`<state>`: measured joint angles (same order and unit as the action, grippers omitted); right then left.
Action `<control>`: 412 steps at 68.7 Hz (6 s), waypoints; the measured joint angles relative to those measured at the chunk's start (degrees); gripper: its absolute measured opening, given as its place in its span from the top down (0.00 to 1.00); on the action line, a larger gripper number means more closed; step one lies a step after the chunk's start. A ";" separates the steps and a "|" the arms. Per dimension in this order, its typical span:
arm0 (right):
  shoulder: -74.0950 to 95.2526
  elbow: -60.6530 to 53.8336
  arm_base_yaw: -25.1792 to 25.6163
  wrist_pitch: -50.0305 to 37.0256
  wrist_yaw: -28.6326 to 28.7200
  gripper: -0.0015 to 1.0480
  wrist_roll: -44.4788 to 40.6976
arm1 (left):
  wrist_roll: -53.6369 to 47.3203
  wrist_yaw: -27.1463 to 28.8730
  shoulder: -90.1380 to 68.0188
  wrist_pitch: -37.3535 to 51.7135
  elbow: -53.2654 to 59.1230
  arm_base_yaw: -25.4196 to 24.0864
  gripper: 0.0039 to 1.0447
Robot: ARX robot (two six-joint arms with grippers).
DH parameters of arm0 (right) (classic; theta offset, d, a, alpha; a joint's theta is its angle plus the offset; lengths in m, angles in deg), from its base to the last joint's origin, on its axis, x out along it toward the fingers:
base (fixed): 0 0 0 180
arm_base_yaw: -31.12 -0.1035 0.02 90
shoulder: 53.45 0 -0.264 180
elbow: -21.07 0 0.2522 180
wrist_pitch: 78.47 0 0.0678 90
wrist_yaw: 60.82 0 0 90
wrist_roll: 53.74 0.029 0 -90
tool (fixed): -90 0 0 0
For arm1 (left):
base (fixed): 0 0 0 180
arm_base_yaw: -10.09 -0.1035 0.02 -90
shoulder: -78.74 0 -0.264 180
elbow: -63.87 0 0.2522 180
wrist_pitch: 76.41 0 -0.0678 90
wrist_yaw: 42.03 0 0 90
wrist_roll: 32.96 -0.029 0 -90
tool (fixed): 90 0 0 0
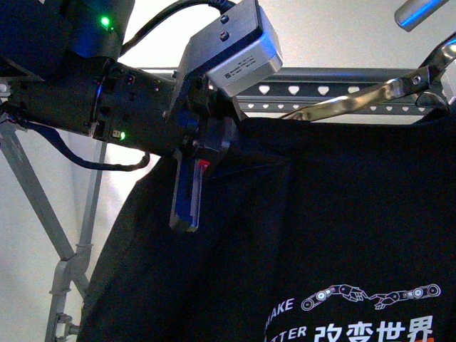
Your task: Hang clothes on hanger
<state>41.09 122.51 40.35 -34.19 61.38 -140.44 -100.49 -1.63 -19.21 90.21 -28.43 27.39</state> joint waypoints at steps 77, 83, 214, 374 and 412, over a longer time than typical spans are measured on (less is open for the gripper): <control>-6.47 -10.80 11.80 -1.92 4.61 0.91 2.03 | 0.00 -0.48 0.90 0.42 0.00 0.00 0.06; -5.33 -13.66 12.22 -4.11 4.94 0.91 3.85 | 5.42 2.60 0.48 7.15 1.90 0.20 0.06; 6.10 1.09 13.35 -1.62 -13.81 0.91 60.96 | 68.28 55.58 37.86 41.57 60.87 -10.93 0.97; -93.74 -87.30 -8.92 -30.05 -32.02 0.64 87.36 | 67.89 49.59 97.74 -0.26 77.50 -17.16 0.97; -94.29 -87.32 -9.01 -30.36 -32.00 0.86 86.68 | 67.89 49.57 97.74 -0.26 77.50 -17.16 0.97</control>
<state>-53.20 35.20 31.34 -64.55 29.38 -53.75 -32.60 47.94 78.53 89.95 49.07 10.23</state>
